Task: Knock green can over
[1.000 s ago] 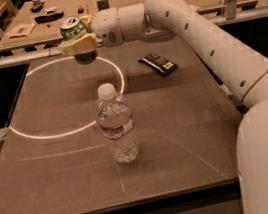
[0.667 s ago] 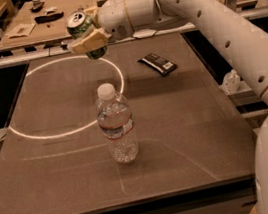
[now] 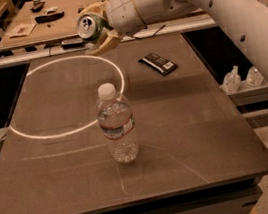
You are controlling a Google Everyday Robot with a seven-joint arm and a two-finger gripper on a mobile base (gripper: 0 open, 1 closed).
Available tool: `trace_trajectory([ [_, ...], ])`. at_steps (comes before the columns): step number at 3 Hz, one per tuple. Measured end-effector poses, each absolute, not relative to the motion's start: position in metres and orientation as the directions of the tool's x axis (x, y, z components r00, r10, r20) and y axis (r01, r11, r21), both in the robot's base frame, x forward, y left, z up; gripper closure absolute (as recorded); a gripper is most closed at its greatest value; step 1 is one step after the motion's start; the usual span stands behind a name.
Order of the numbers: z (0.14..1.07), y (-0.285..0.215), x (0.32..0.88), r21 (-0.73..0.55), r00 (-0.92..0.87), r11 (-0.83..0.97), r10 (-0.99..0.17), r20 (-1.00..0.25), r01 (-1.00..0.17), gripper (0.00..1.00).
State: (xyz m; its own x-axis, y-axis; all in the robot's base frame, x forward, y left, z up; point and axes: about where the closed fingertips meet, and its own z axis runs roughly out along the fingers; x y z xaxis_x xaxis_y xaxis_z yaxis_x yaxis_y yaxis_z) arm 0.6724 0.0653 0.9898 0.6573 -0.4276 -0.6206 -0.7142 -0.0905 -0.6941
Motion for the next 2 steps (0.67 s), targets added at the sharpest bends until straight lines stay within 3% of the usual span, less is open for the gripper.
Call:
trace_trajectory([
  [2,0.9824,0.0575,0.6753,-0.823,0.895,-0.384,-0.330,-0.301,-0.419,1.00],
])
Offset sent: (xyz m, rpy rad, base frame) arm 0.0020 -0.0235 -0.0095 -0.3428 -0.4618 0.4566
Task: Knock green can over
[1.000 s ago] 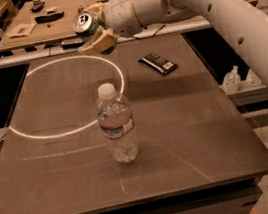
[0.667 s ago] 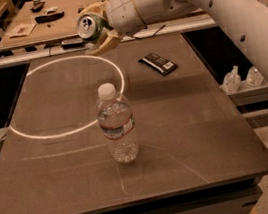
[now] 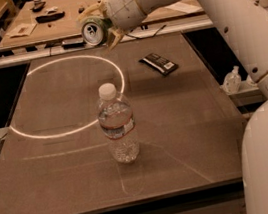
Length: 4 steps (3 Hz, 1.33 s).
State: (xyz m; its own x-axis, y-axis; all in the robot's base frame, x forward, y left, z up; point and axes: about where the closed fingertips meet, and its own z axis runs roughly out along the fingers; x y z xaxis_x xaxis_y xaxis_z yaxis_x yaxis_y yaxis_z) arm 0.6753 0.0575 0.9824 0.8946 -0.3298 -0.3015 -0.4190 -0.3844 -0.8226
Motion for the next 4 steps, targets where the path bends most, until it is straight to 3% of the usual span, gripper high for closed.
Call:
trace_trajectory([
  [2,0.975,0.060,0.667,-0.807,0.918,-0.451,-0.290,-0.271,-0.381,1.00],
  [4,0.928,0.059,0.648,-0.670,0.932,-0.652,-0.301,-0.202,-0.356,1.00],
])
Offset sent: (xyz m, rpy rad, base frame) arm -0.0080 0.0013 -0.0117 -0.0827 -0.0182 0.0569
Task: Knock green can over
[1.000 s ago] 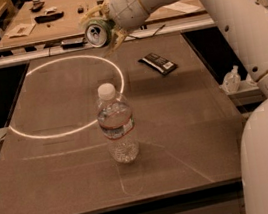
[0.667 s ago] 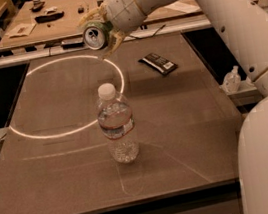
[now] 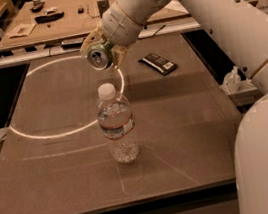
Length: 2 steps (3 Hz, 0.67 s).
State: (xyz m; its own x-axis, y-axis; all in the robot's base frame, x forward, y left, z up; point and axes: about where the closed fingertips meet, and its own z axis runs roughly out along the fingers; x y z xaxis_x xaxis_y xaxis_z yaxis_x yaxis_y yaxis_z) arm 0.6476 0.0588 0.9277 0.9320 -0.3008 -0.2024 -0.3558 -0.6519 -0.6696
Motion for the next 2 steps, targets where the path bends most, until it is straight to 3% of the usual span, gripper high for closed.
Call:
trace_trajectory([
  [2,0.894,0.045,0.626,-0.562,0.949,-0.774,-0.309,-0.067,-0.292,1.00],
])
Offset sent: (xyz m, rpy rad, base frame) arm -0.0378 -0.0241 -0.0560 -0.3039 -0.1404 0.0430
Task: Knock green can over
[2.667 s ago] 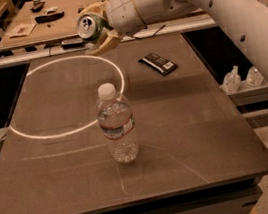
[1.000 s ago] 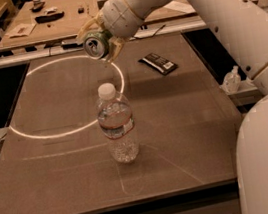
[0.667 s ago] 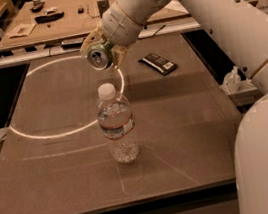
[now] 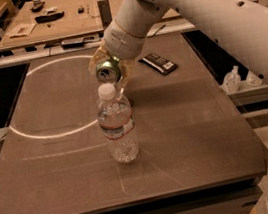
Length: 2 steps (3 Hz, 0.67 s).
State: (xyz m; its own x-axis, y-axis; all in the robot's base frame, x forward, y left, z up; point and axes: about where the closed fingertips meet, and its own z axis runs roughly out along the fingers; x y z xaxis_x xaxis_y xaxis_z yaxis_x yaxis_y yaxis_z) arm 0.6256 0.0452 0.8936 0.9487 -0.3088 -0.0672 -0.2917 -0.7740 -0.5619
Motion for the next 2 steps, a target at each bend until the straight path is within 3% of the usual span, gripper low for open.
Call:
trace_trajectory([
  [2,0.858,0.055,0.601,-0.470,0.984,-0.866,-0.170,-0.048,-0.172,1.00],
])
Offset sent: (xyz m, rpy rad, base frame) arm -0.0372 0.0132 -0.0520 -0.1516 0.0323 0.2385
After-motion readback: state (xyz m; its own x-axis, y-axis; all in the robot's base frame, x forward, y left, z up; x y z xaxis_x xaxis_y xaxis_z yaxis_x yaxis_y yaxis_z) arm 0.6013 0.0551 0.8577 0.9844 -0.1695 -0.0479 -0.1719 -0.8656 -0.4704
